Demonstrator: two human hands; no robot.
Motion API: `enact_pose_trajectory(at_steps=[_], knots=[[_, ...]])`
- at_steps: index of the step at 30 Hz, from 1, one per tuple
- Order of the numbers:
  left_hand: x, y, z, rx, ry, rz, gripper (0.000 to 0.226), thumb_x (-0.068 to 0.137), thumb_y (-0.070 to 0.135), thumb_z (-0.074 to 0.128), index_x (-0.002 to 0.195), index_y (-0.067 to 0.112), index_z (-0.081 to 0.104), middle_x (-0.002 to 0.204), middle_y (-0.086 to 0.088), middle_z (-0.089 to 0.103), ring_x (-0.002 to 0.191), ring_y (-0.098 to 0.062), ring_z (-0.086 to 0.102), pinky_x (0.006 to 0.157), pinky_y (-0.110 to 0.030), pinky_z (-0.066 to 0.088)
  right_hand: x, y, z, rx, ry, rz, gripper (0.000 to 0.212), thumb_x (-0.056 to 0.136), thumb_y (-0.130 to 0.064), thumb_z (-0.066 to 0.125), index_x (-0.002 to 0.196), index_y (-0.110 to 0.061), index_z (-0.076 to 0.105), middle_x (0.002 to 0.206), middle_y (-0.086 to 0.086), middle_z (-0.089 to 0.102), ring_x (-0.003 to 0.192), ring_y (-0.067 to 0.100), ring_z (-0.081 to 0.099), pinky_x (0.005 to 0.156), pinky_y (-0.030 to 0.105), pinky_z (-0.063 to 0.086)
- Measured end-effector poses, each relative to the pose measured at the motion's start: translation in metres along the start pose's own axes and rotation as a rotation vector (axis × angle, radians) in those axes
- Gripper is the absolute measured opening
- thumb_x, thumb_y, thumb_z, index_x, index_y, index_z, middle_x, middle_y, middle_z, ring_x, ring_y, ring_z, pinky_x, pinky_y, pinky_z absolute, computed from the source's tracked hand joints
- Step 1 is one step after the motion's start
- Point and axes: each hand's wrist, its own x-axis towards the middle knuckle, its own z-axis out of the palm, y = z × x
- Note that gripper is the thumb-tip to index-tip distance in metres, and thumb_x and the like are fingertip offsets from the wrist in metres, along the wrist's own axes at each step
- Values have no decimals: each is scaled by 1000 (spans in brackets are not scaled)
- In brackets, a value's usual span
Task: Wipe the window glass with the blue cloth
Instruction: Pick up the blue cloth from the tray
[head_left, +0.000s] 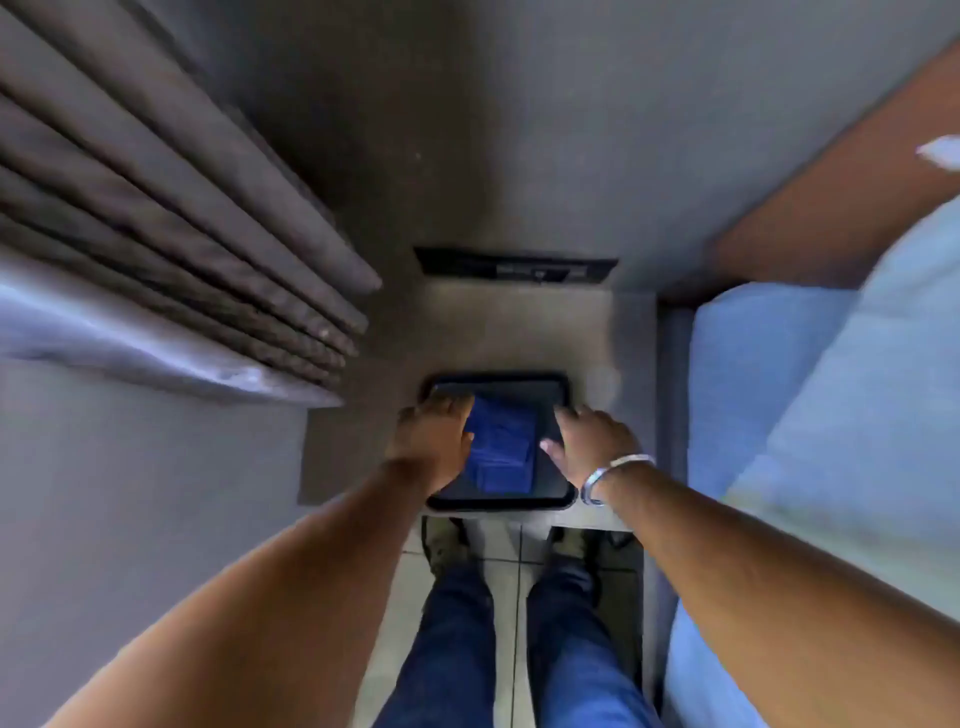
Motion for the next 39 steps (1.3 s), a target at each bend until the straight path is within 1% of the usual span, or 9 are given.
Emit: enact_pose_trajectory(at_steps=[5,9,11,13,16,21,25,31,39], knots=[[83,-10,65,88,30,96,68,97,57,53,156,29,35,149,-11,47,134,-36,44,109,-48,37,78,-4,76,90,52,44,62,91,-56,59,129,-8,50,128,18,56,112,39,58,86,41,49],[85,-24,95,31,72,138,52,87,60,65,128,28,63,136,-4,50,124,-29,48,105,-44,39,94,-6,102,167,56,13,56,77,-50,75,113,-11,56,119,16,53,106,36,56,86,38,47],[68,-25,92,-120,24,136,41,83,50,73,114,25,66,133,-1,56,123,-26,53,100,-37,42,85,-10,95,357,-35,-38,33,76,-36,79,91,-19,55,101,8,56,91,30,56,75,32,44],[42,-26,68,-372,-29,72,32,82,42,77,104,24,63,107,4,66,102,-23,64,79,-29,43,62,-15,70,554,-90,-51,39,75,-23,80,76,-27,41,75,-5,51,72,23,50,62,29,35],[10,-26,18,-679,17,17,25,82,24,79,100,22,62,84,11,62,78,-11,61,70,-27,40,27,-20,22,772,19,-60,39,76,-11,82,84,-24,46,73,-13,47,64,5,44,59,20,35],[-86,-26,-104,-1096,255,-9,34,83,-2,78,94,27,64,85,14,68,75,-2,62,75,-22,54,-65,-54,-104,957,190,-221,36,80,6,75,101,-15,56,89,-7,60,74,0,57,73,14,46],[-176,-25,-180,-1285,484,15,26,79,8,77,92,27,64,79,22,71,71,5,61,71,-15,53,-135,-99,-187,961,227,-409,37,80,8,75,102,-17,60,93,-10,67,77,-10,62,71,8,48],[-316,-41,-237,-1382,876,-129,26,82,16,70,105,25,65,96,0,71,85,-15,65,80,-38,55,-200,-203,-246,933,141,-758,41,84,11,68,112,-16,58,102,-1,68,86,-9,63,81,9,47],[-517,-63,-220,-1440,1553,-486,33,79,13,71,111,20,67,93,1,75,80,-20,67,75,-36,58,-304,-378,-247,787,-65,-1254,43,84,6,71,110,-28,61,100,12,71,89,31,69,80,40,57]])
